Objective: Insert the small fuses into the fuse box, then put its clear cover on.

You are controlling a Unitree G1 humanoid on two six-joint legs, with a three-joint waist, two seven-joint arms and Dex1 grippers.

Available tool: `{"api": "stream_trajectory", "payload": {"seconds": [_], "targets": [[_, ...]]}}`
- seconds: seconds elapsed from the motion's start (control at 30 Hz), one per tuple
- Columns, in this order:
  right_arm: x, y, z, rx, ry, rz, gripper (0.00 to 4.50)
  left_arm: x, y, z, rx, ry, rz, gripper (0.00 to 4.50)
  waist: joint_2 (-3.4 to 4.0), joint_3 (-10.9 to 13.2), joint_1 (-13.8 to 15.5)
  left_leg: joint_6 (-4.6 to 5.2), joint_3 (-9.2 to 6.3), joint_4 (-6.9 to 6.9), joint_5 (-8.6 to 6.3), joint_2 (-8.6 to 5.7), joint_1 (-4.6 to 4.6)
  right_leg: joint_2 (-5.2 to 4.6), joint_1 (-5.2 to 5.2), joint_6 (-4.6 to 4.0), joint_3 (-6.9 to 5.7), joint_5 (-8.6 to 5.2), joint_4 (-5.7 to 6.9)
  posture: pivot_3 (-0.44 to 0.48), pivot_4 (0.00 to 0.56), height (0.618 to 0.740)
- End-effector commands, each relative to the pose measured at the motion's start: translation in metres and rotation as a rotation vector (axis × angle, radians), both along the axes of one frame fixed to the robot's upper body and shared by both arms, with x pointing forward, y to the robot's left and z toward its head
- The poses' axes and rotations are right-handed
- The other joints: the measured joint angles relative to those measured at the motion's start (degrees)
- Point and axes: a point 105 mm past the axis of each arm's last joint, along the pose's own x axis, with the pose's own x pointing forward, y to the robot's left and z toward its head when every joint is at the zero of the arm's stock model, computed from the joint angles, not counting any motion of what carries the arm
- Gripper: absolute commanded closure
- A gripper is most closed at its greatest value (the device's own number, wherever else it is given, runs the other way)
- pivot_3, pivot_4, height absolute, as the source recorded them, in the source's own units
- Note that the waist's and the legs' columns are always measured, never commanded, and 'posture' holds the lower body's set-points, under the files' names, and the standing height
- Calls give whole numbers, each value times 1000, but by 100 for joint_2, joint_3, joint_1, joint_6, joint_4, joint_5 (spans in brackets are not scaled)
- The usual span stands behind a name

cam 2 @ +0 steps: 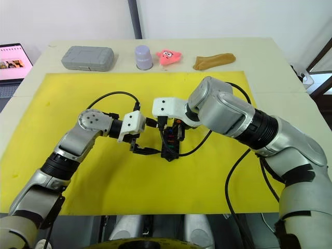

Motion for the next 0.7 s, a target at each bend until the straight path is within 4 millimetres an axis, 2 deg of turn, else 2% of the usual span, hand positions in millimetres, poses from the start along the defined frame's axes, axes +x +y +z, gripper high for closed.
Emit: {"api": "stream_trajectory", "payload": {"seconds": [0.03,0.4,0.7], "targets": [[-3,4,2,-6,11,16,4488,-1,-3,8,-21,-31,-12,0,0,0,0,0,0,0,0,0,0,0,0,0,0,0,0,0,150,740],[1,3,0,-51,-56,39,4488,-1,-5,8,-23,-37,-14,0,0,0,-3,0,0,0,0,0,1,0,0,0,0,0,0,0,150,740],[-4,6,3,-72,-100,107,4488,-1,-7,7,-23,-43,-17,0,0,0,-4,0,0,0,0,0,1,1,0,0,0,0,0,0,150,740]]}}
